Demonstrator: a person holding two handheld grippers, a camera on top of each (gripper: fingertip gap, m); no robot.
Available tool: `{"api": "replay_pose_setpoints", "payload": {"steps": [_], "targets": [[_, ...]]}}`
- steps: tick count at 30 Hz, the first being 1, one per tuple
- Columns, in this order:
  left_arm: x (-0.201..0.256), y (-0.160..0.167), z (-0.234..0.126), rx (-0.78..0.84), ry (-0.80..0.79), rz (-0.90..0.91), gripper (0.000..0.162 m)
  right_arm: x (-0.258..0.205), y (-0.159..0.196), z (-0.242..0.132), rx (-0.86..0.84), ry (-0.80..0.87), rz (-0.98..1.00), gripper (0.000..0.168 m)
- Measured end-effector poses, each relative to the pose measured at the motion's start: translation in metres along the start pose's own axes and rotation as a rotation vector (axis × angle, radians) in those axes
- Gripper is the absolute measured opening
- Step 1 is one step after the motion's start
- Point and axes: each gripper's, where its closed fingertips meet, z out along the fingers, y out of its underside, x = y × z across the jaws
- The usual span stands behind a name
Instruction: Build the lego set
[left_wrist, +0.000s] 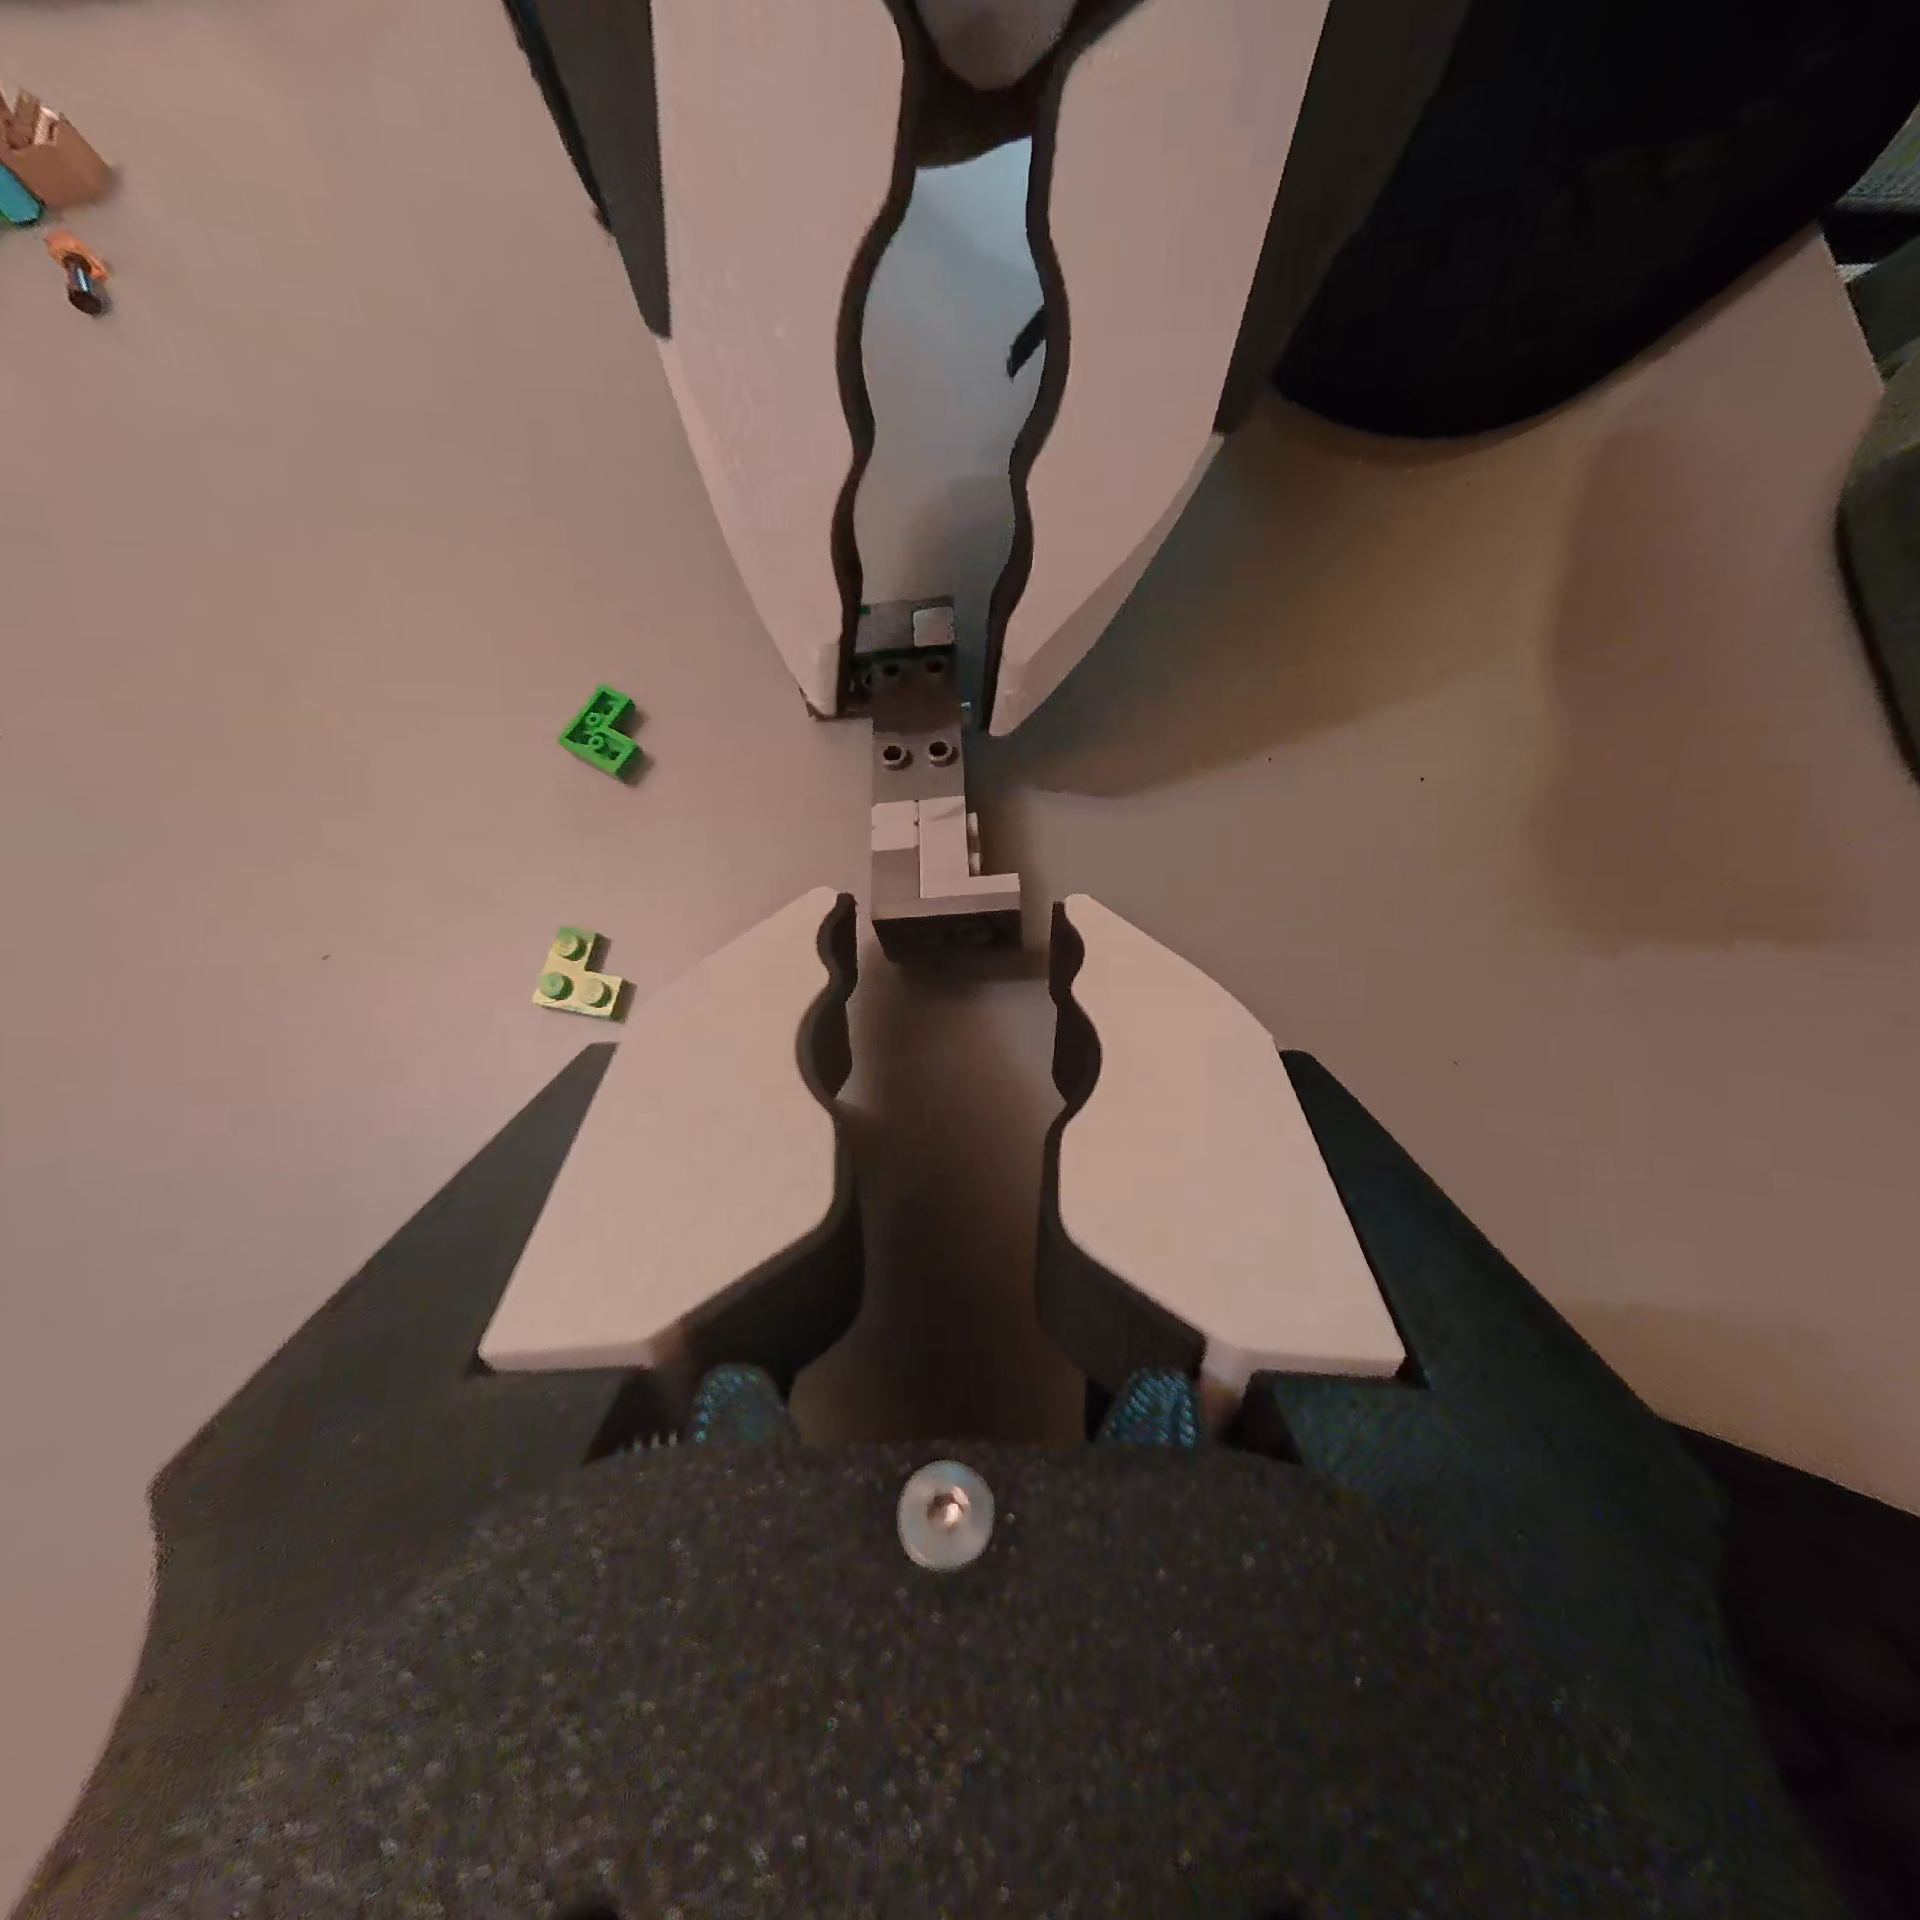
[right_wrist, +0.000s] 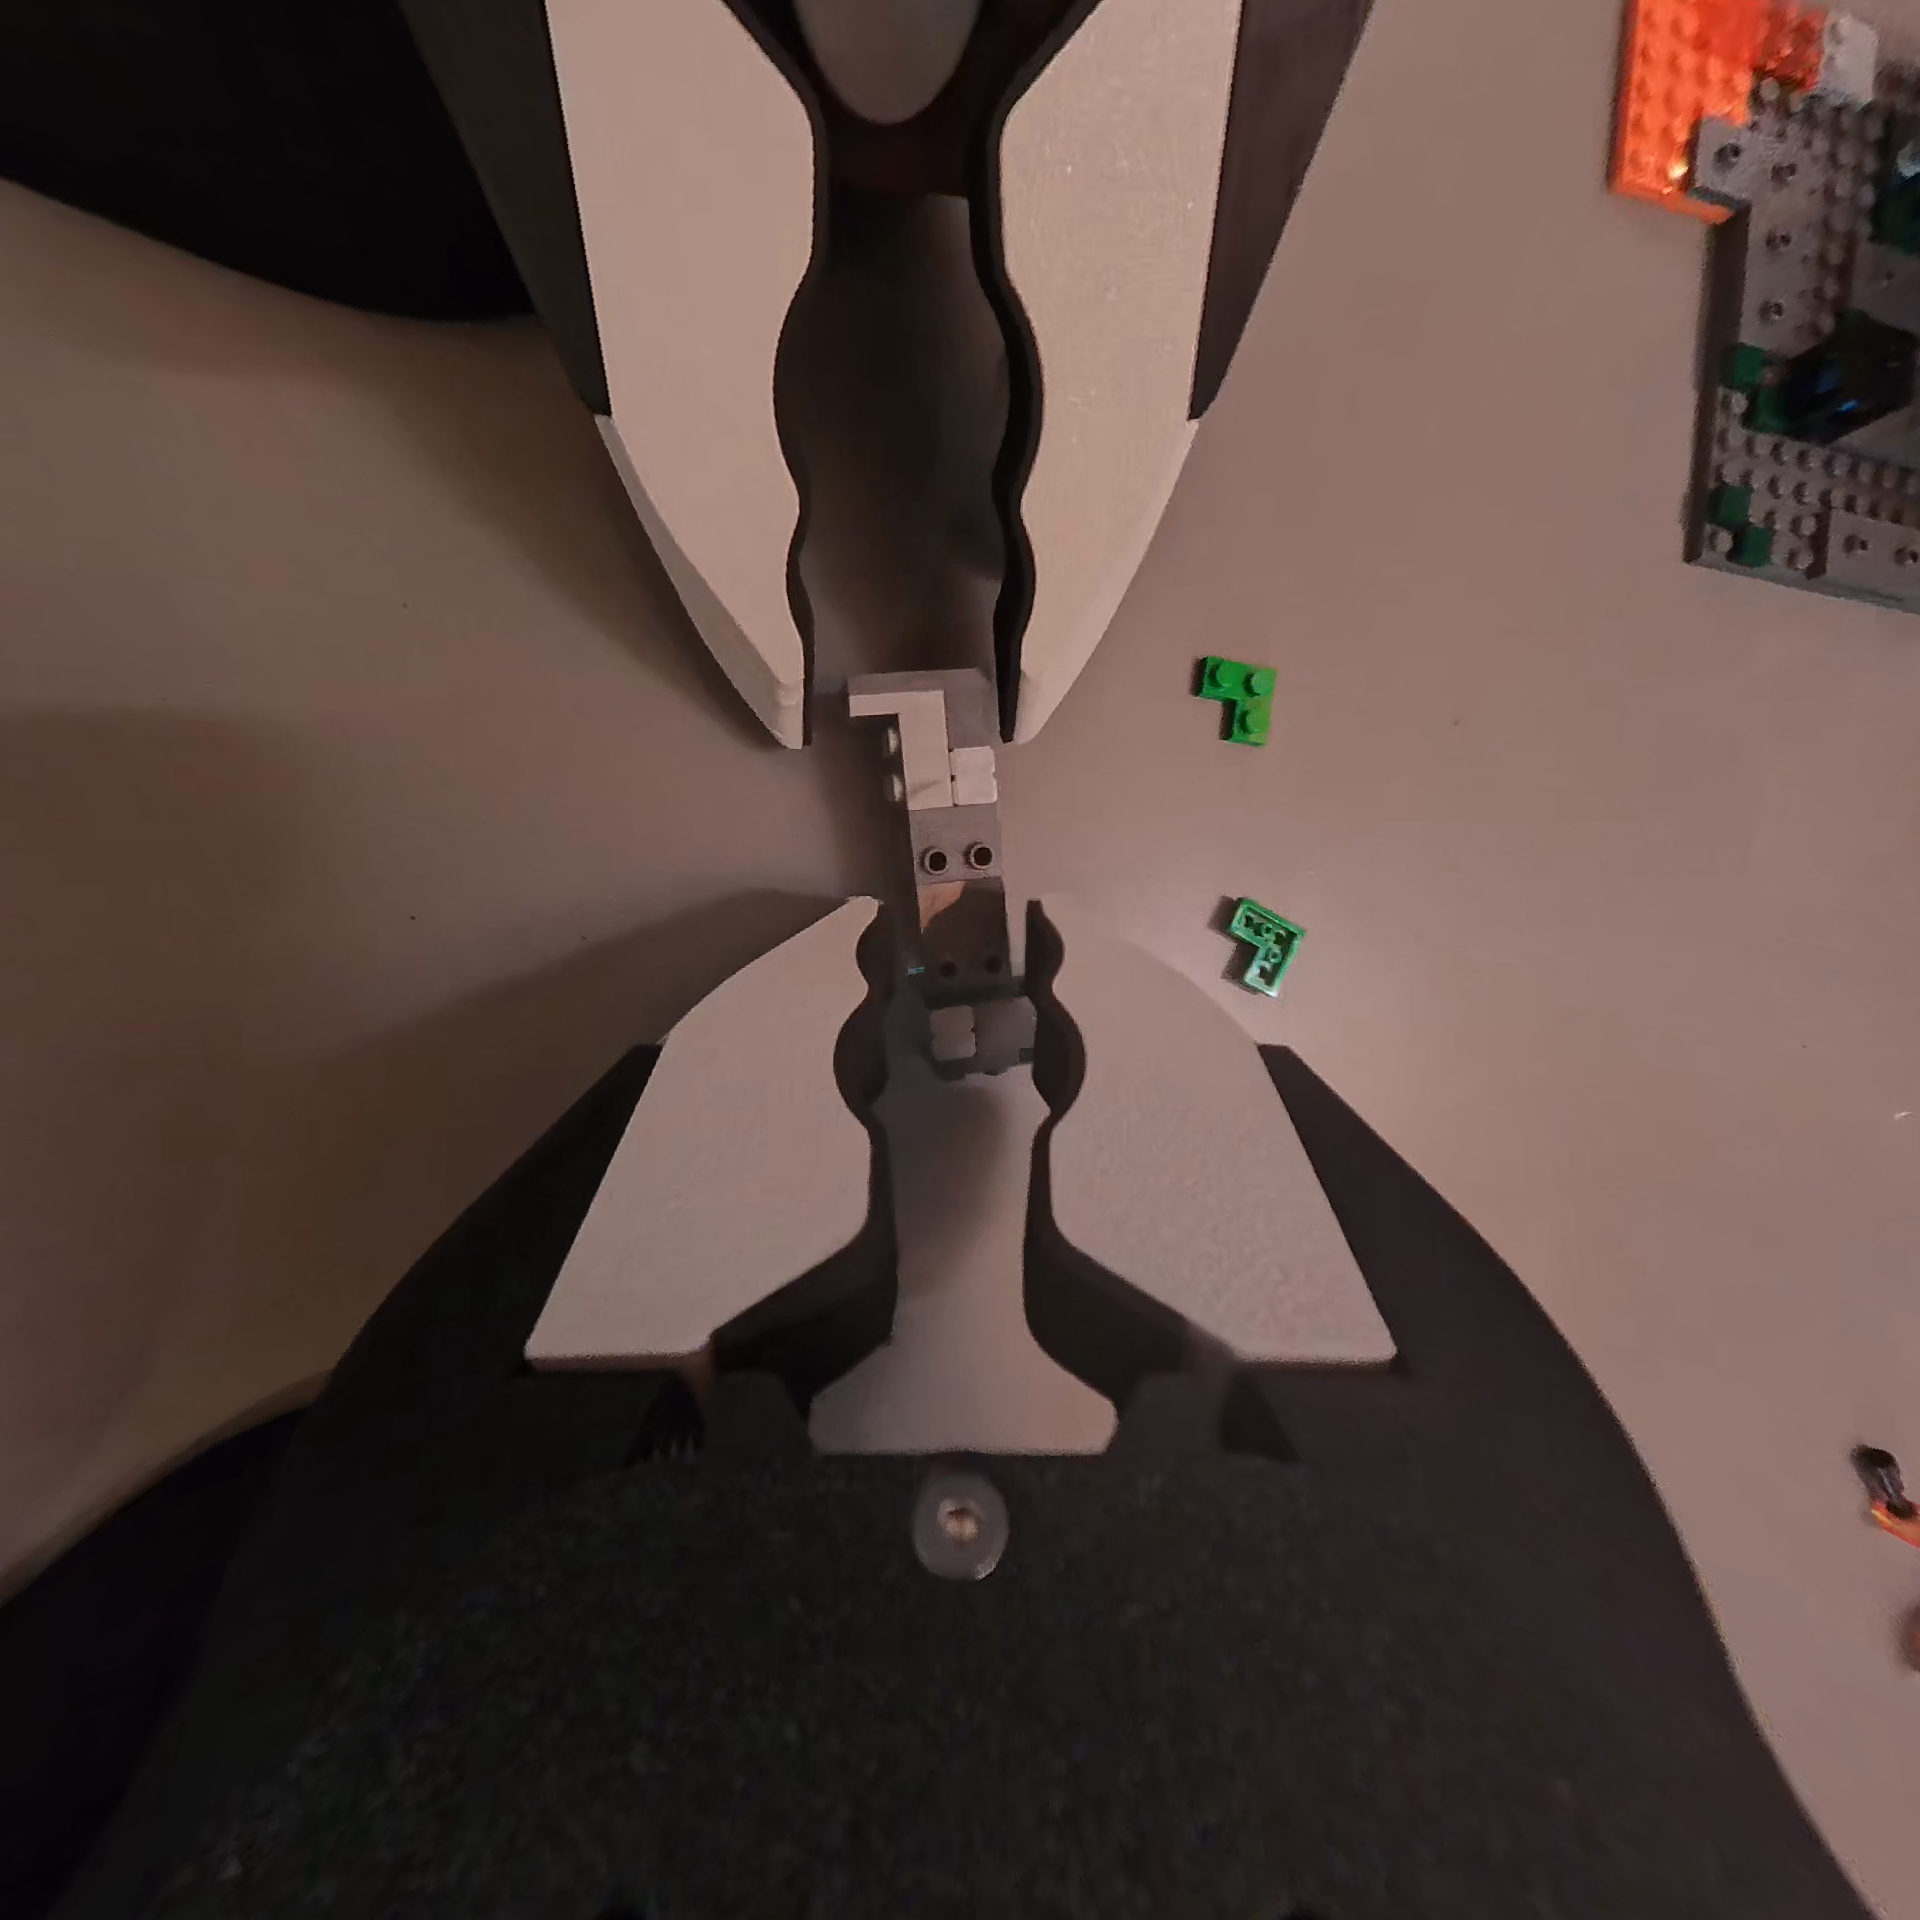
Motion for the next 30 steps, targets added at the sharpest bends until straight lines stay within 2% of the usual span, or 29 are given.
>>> {"api": "replay_pose_setpoints", "payload": {"steps": [5, 14, 21, 30], "targets": [[-0.001, 0.0, -0.002, 0.003, -0.003, 0.003, 0.035, 0.015, -0.002, -0.018, 0.103, 0.023, 0.074, 0.024], [-0.001, -0.003, -0.002, 0.023, -0.009, 0.006, 0.034, 0.064, 0.022, -0.031, 0.243, 0.14, 0.273, 0.024], [-0.001, -0.001, 0.0, 0.01, -0.019, 0.01, 0.027, 0.072, 0.032, -0.025, 0.254, 0.155, 0.329, 0.023], [-0.001, -0.001, 0.0, 0.004, -0.022, 0.019, 0.026, 0.07, 0.035, -0.018, 0.239, 0.159, 0.328, 0.023]]}}
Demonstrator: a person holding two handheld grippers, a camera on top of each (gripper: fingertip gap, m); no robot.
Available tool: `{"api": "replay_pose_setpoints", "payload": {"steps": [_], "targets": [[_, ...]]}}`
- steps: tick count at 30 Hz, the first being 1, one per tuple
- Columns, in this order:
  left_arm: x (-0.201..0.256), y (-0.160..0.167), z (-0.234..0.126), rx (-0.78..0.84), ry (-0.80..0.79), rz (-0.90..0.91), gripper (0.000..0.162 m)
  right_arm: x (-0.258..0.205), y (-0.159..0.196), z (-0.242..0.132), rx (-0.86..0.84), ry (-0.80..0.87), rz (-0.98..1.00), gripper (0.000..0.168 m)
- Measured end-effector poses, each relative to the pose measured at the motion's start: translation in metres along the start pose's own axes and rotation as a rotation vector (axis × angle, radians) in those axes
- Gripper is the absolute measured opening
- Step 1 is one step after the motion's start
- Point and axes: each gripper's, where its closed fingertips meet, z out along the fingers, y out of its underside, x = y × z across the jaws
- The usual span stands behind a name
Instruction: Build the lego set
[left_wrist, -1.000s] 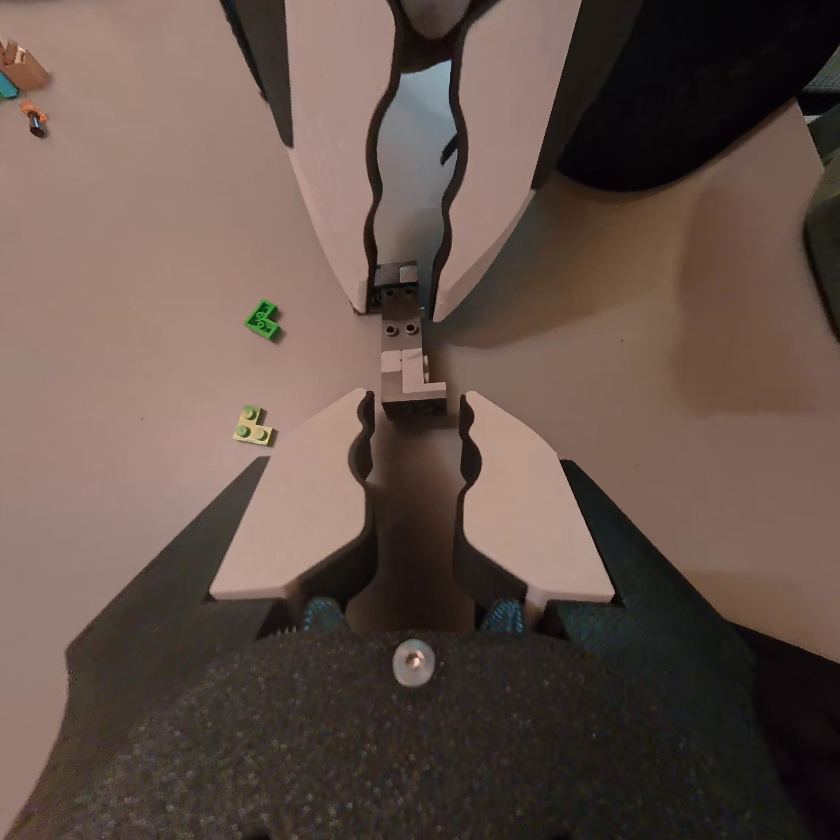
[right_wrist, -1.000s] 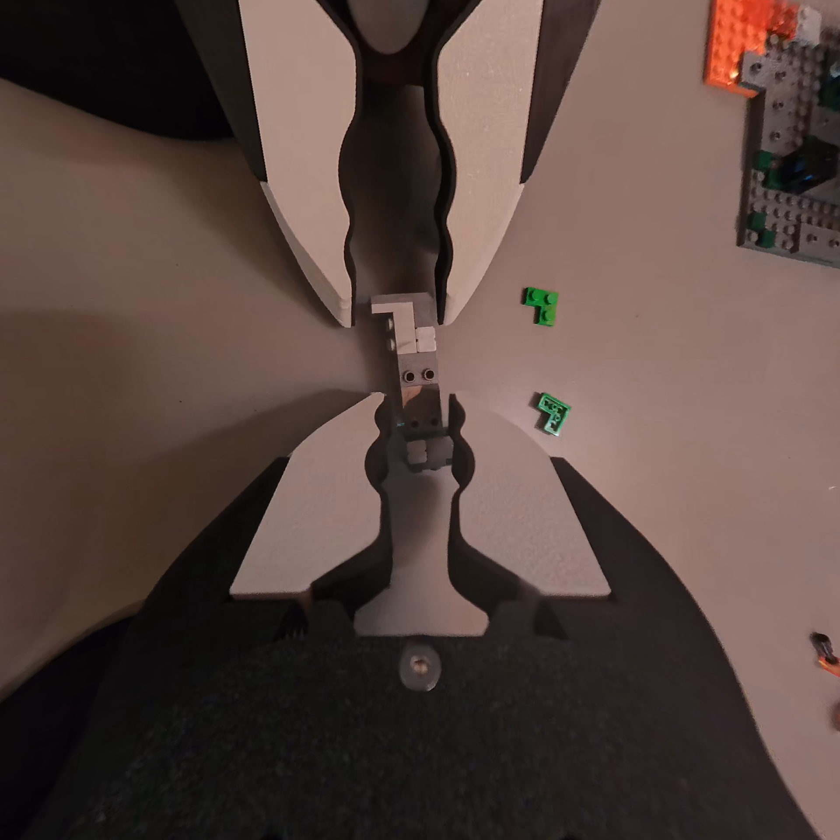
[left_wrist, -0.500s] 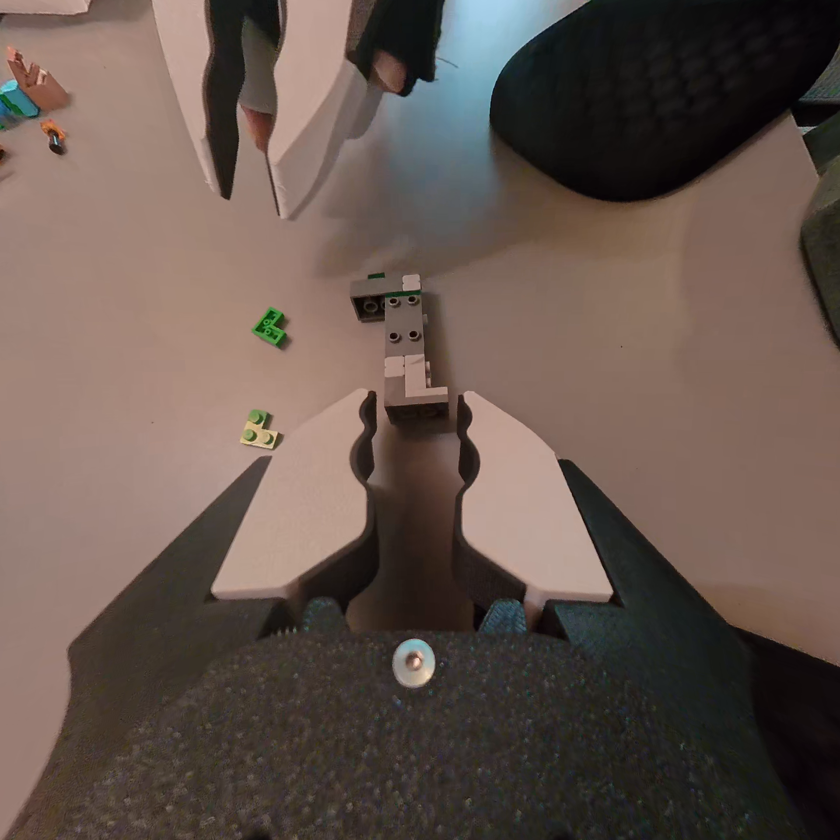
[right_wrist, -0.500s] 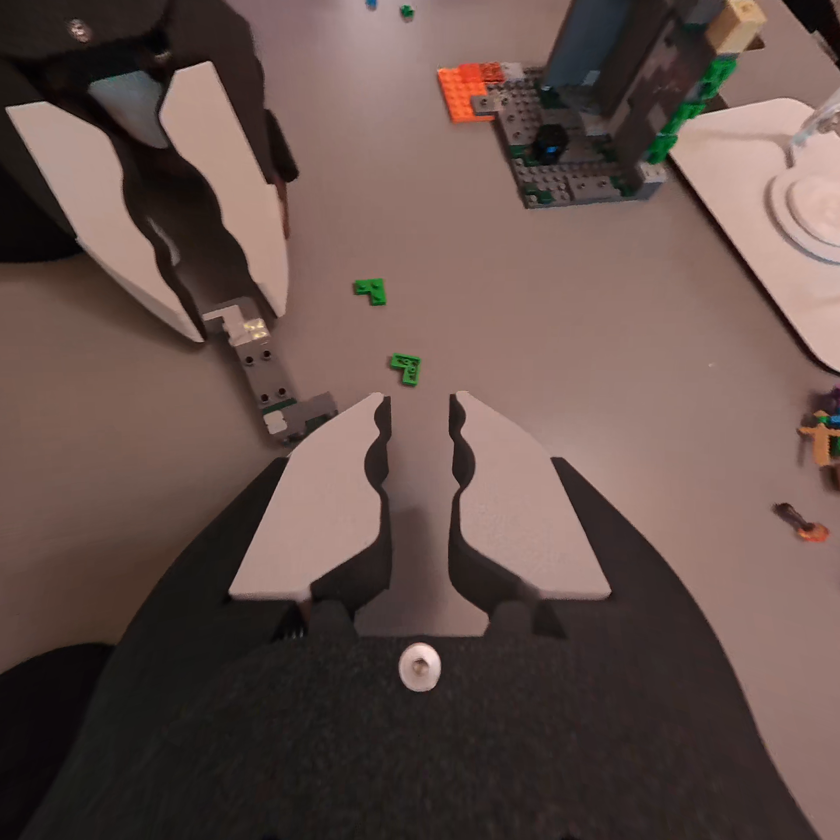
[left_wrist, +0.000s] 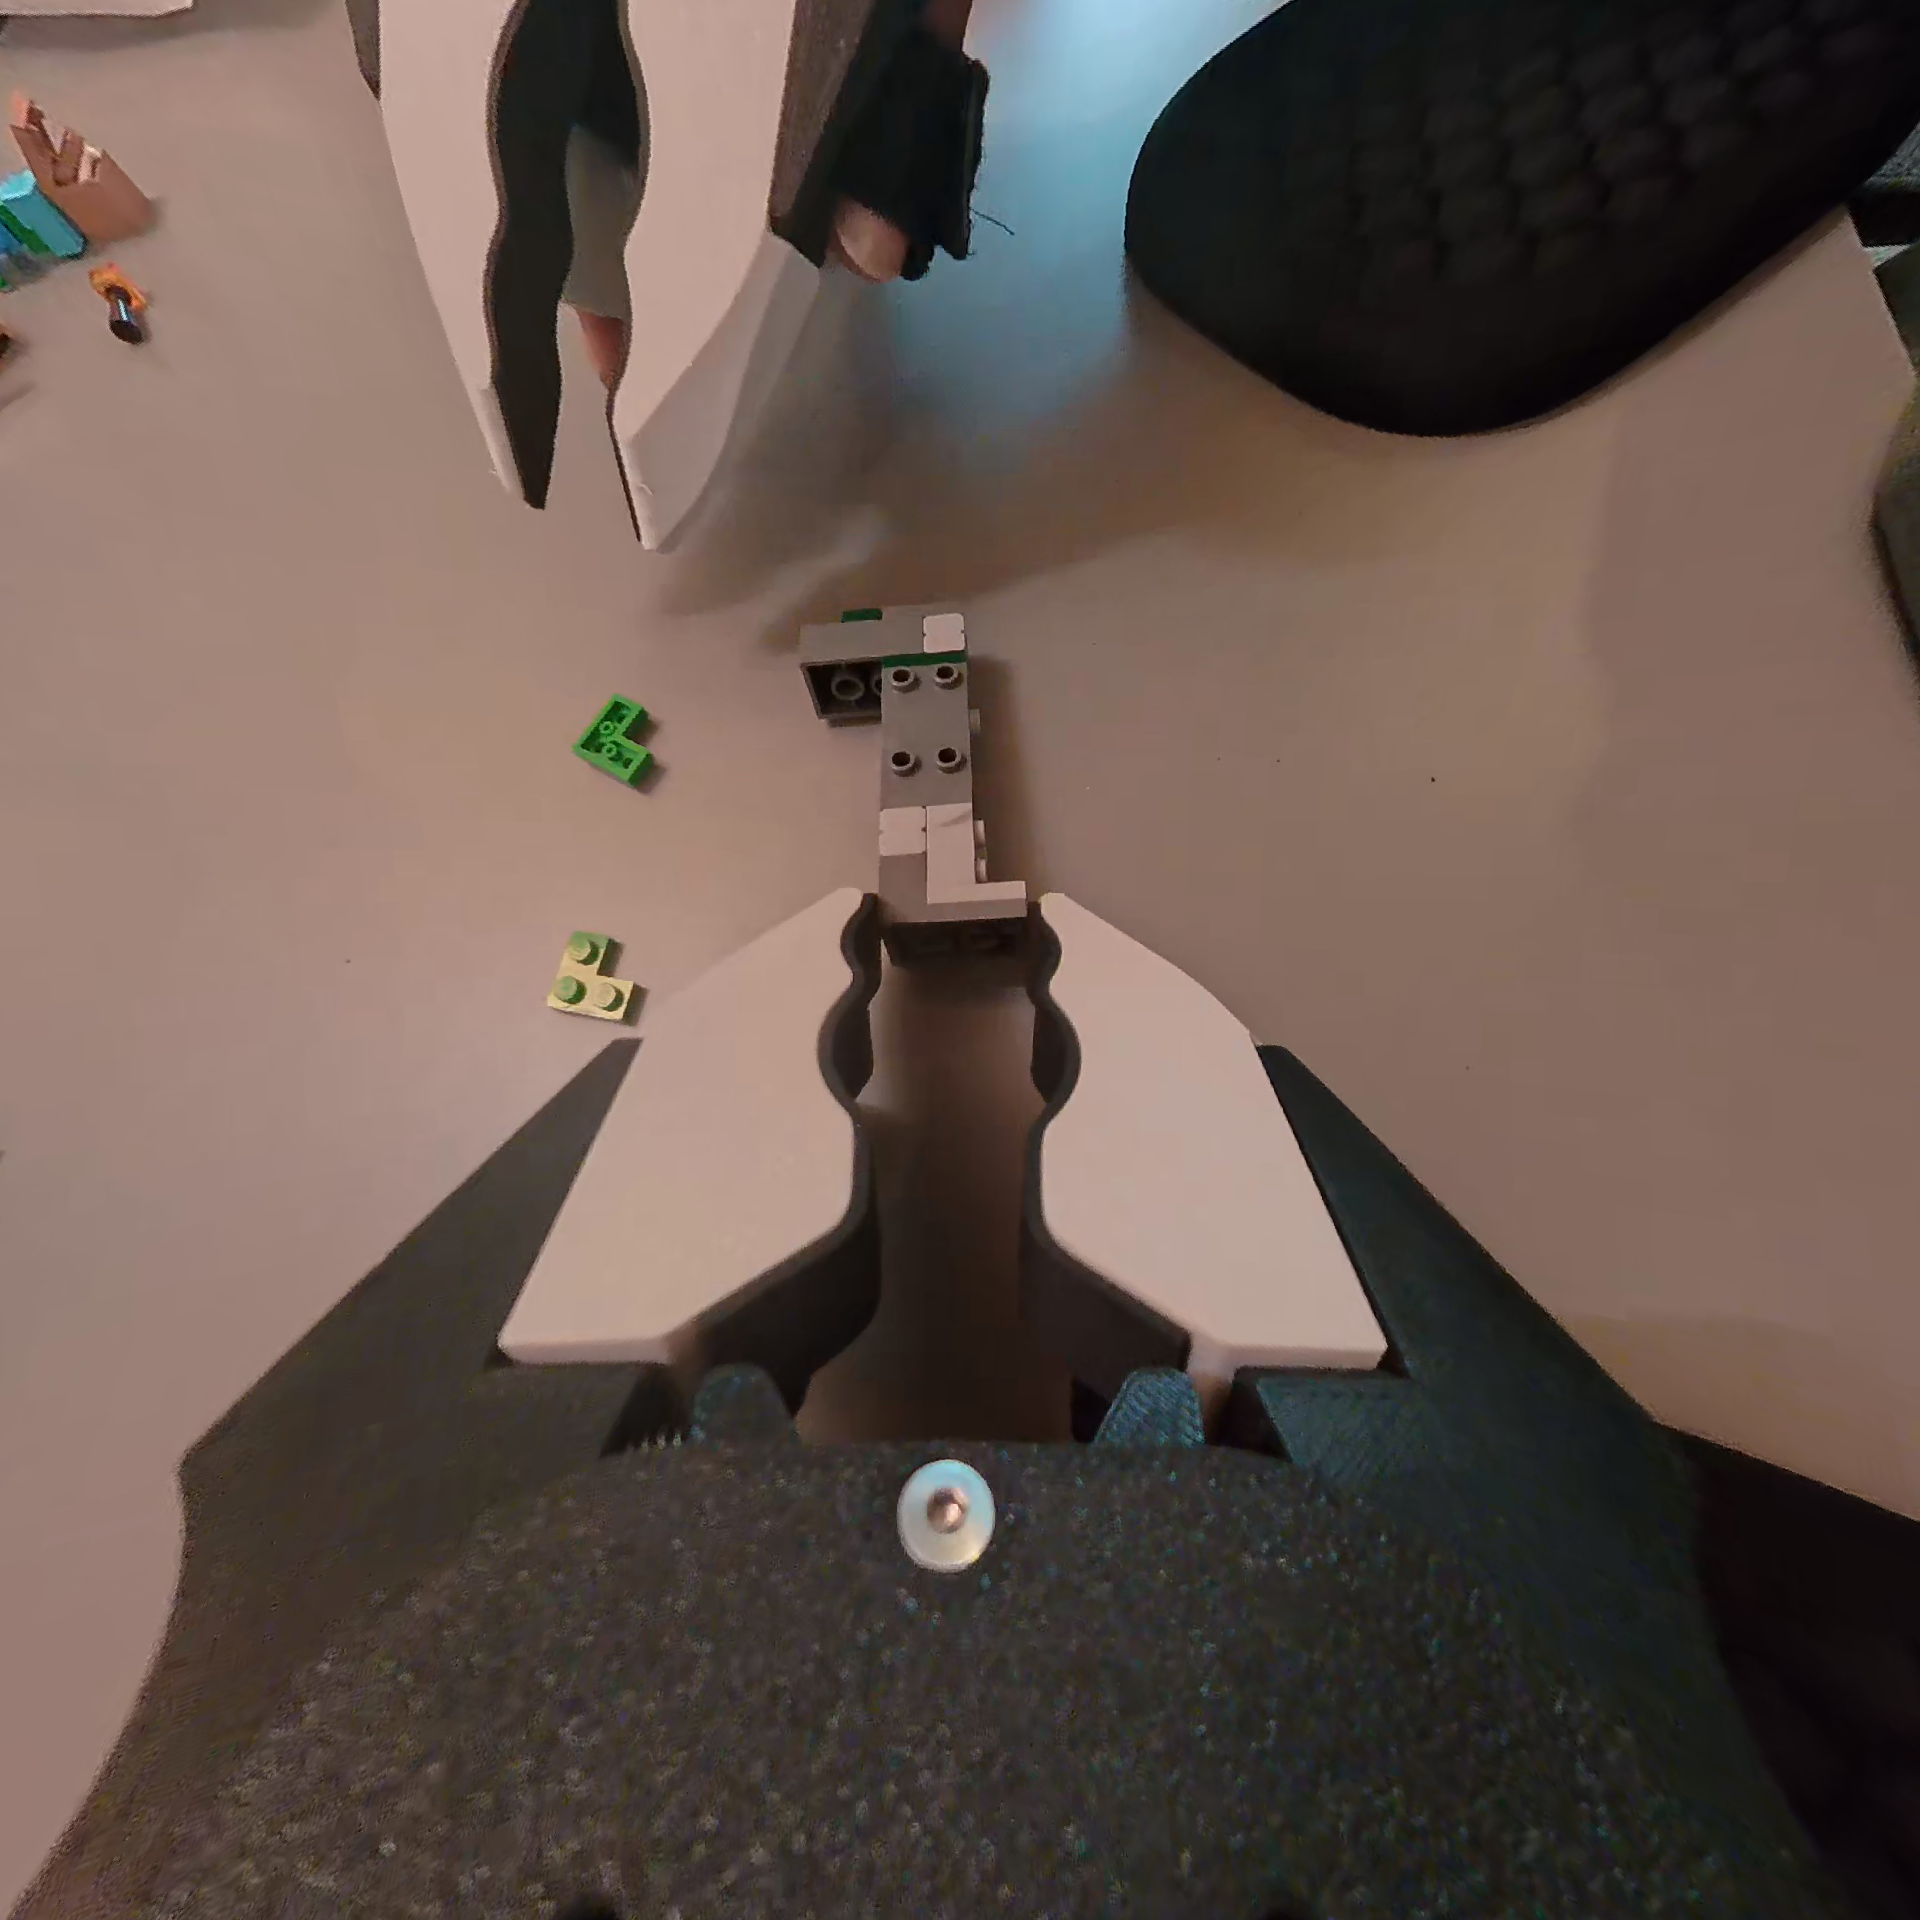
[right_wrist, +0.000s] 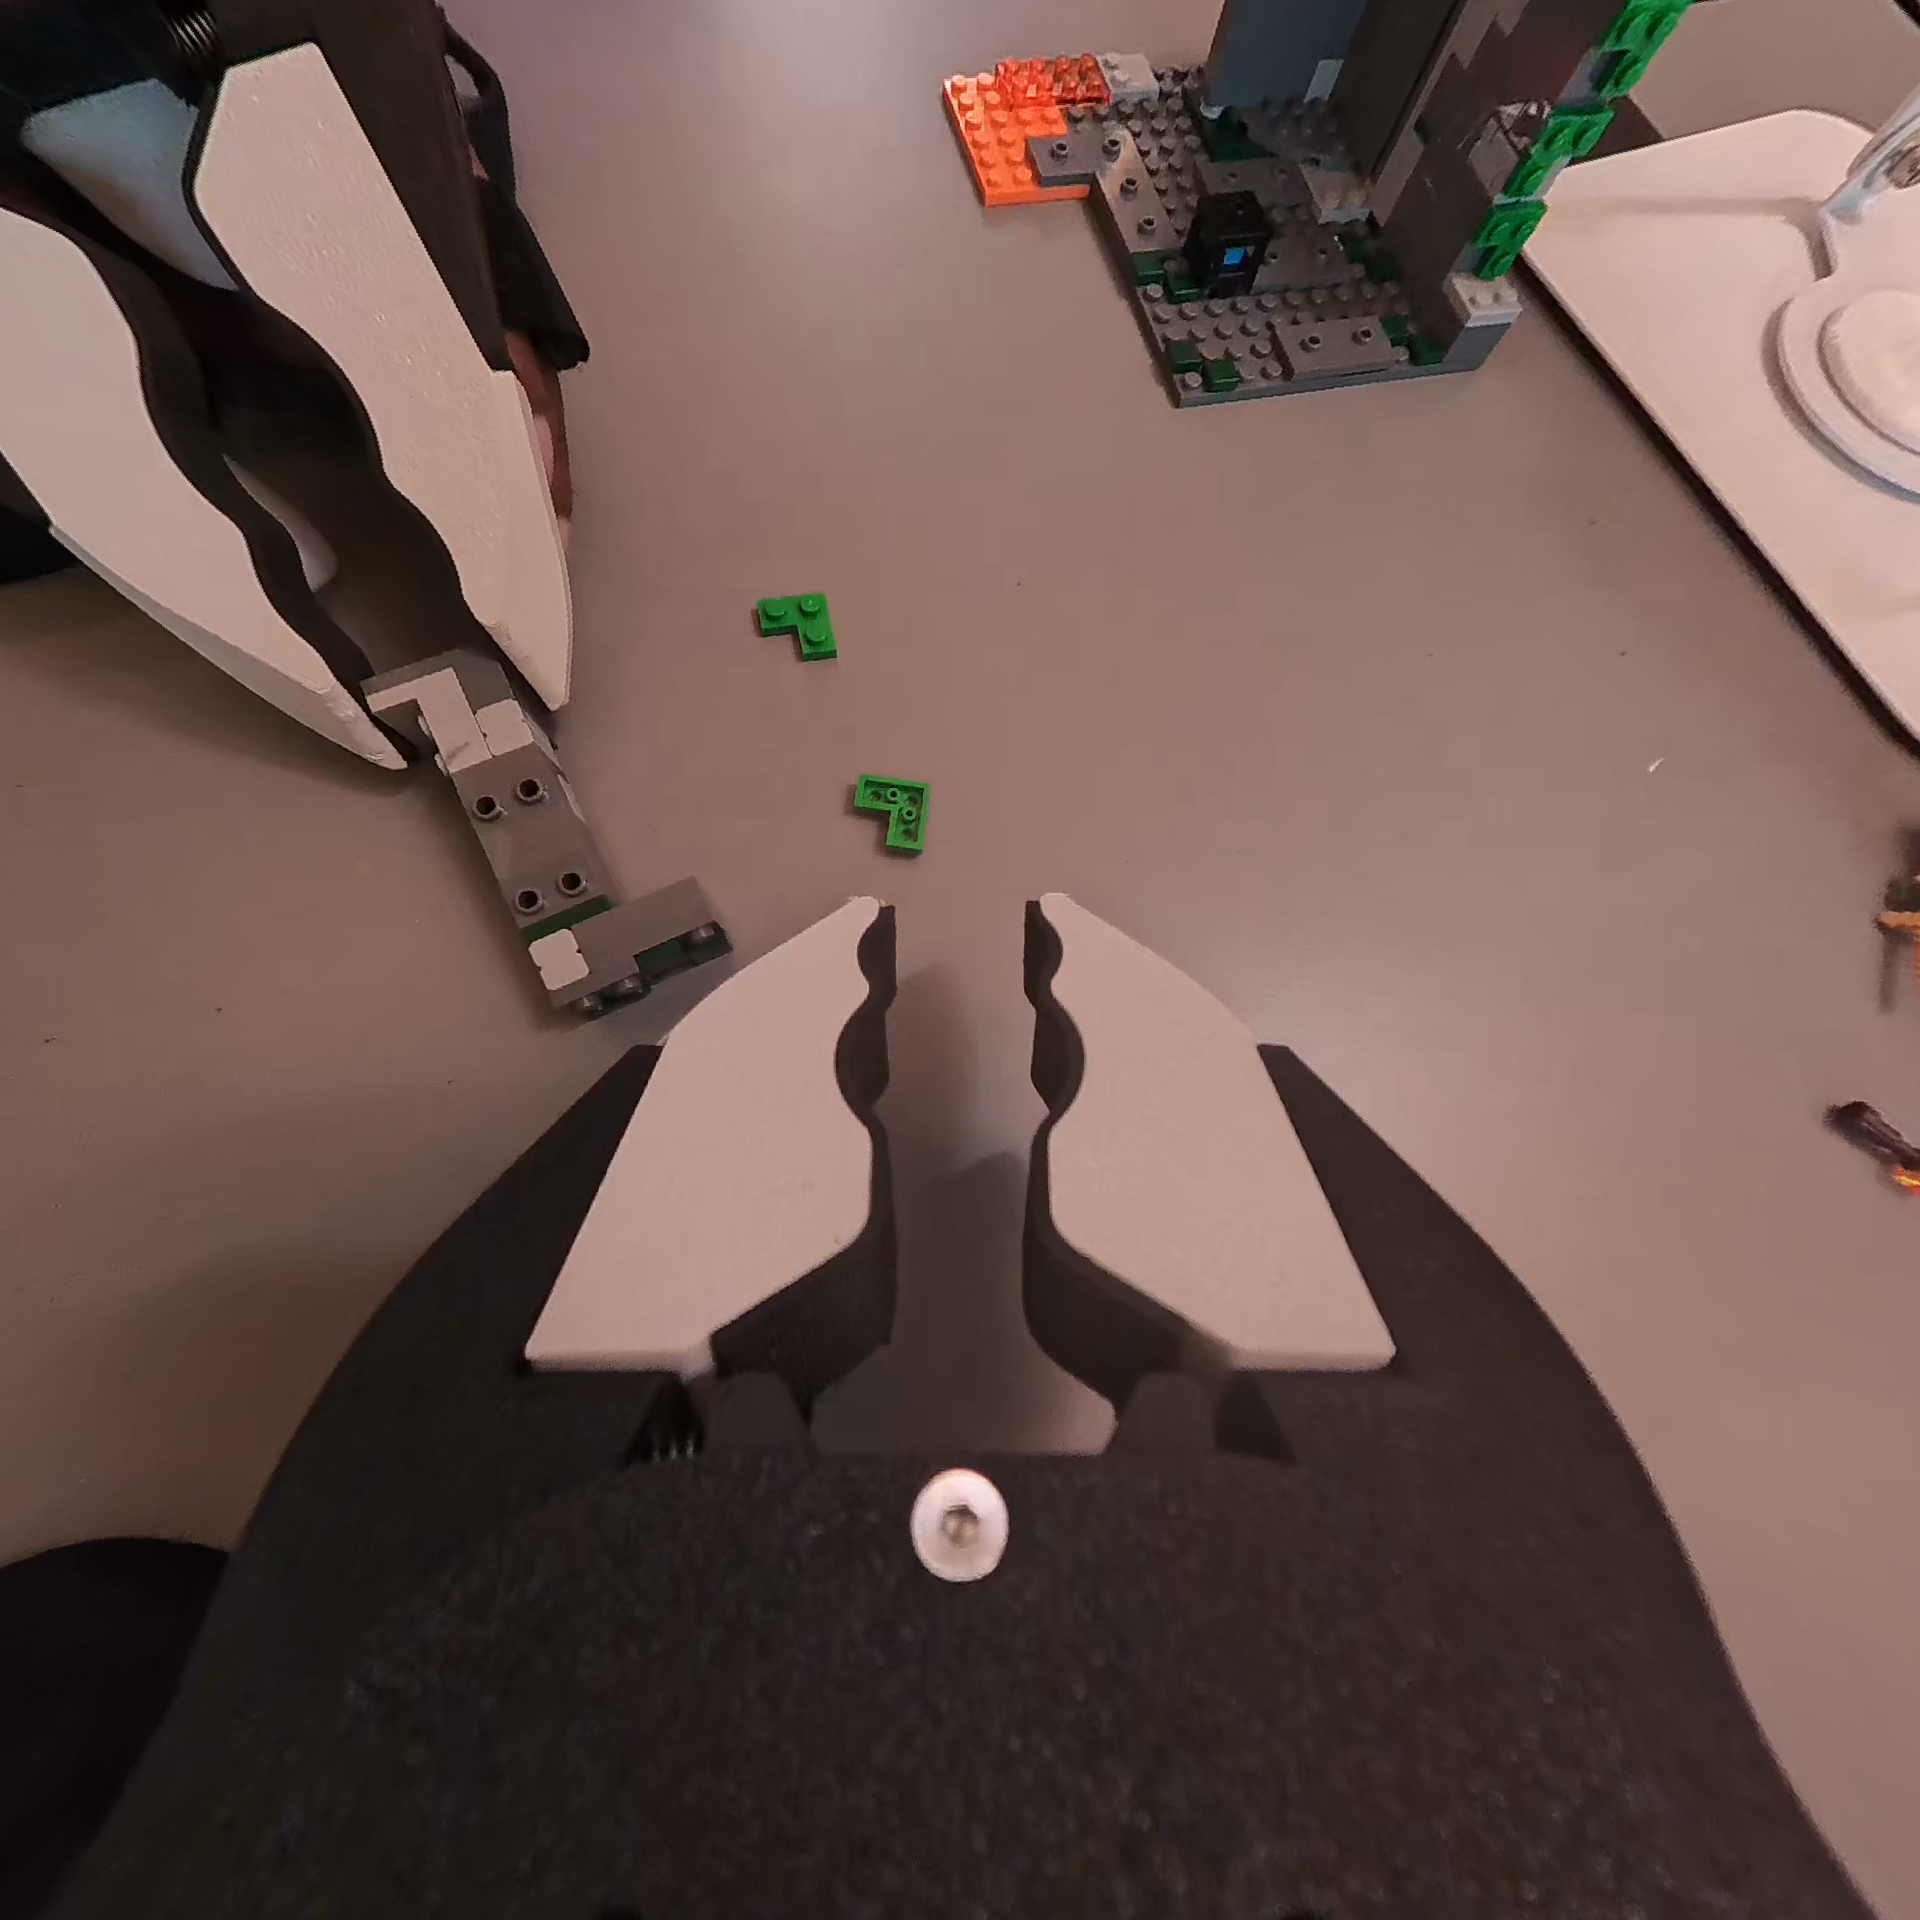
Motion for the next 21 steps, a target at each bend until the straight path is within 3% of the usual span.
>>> {"api": "replay_pose_setpoints", "payload": {"steps": [12, 21], "targets": [[-0.003, -0.021, -0.015, 0.138, 0.015, -0.032, 0.031, 0.005, 0.002, 0.001, 0.009, 0.02, 0.022, 0.023], [-0.046, -0.028, -0.031, 0.231, -0.225, -0.099, 0.025, 0.003, 0.002, 0.011, -0.001, 0.014, 0.034, 0.023]]}}
